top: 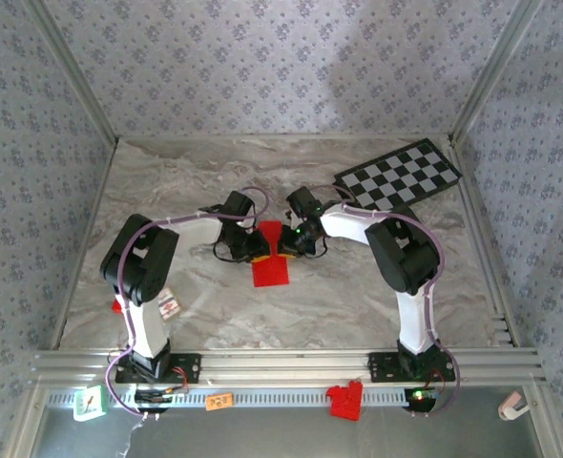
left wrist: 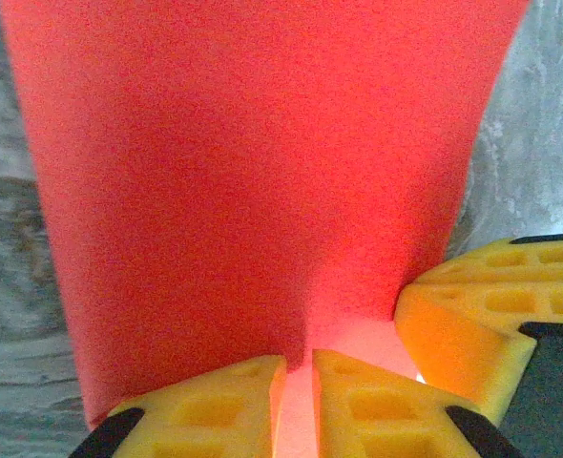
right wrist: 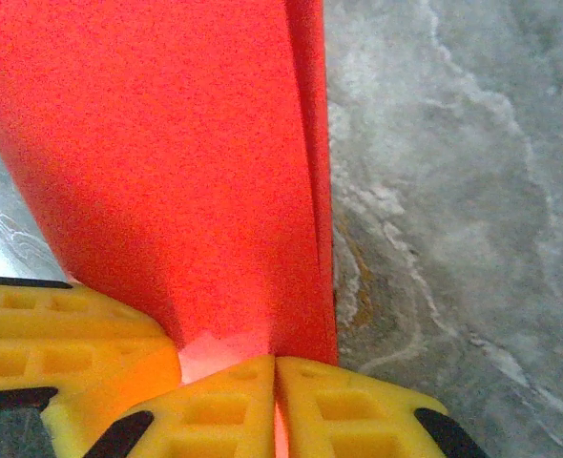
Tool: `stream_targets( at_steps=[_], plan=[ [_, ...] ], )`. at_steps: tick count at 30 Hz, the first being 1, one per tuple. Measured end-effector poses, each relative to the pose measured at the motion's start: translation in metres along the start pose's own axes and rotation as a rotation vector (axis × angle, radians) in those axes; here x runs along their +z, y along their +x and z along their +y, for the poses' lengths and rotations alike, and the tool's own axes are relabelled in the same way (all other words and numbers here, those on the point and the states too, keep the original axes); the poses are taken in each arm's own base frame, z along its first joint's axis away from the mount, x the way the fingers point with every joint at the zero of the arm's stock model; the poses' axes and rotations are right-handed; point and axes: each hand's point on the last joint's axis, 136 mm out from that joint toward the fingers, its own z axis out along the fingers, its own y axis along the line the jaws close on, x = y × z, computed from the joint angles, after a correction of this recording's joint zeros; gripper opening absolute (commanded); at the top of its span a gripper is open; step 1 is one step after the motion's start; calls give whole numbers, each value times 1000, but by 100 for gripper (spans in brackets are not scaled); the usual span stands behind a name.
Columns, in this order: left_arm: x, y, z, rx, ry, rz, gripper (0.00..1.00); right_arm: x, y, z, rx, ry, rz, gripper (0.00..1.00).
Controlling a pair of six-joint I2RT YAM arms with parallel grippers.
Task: Fold a paper plane with a square sheet of paper (pick it up from the middle)
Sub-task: First fold the square sheet of paper in half at the center of the table.
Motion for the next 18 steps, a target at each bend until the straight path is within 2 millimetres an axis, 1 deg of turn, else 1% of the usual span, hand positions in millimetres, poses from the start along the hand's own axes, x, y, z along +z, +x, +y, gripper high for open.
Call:
stream_targets(
  at_steps=[4, 7, 13, 15, 18],
  plan=[
    [-6, -4, 9, 1, -6, -9, 18, 2, 1, -1, -11, 26, 4, 13],
    [-13, -7, 20, -7, -29, -27, 18, 2, 1, -2, -14, 37, 4, 13],
    [-36, -13, 45, -33, -115, -100, 18, 2, 1, -2, -14, 40, 4, 13],
    [-46, -16, 44, -34, -111, -128, 18, 2, 0, -2, -19, 42, 4, 13],
    [-59, -19, 26, -8, -39, -170, 19, 2, 1, -2, -37, 46, 4, 13]
  ],
)
